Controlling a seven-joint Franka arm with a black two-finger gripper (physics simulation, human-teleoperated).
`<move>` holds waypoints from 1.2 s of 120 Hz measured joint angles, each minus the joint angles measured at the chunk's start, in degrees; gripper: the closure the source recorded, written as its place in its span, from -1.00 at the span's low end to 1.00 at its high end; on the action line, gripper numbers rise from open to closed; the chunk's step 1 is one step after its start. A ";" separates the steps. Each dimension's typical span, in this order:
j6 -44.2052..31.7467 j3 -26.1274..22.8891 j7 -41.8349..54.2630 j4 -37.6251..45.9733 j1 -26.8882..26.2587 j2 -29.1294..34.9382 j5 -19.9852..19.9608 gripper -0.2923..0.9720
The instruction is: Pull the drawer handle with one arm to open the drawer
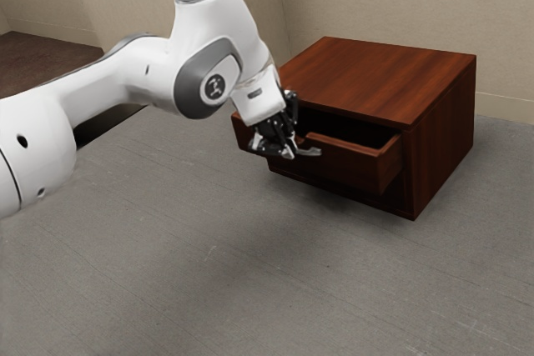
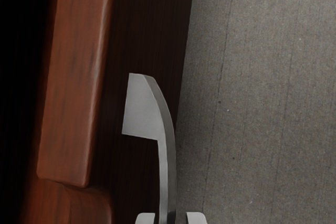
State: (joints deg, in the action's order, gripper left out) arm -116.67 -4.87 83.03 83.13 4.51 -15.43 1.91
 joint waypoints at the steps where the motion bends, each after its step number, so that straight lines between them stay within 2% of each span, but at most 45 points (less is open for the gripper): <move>1: -0.05 0.01 -0.01 0.12 0.00 0.09 -0.01 0.58; 45: -3.62 -0.01 -0.63 10.45 -0.06 8.01 -0.14 0.55; 144: -8.56 -0.11 -2.18 26.00 -0.22 20.62 -0.13 0.55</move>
State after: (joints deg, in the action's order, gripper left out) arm -125.23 -4.98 80.84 109.13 4.30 5.19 1.78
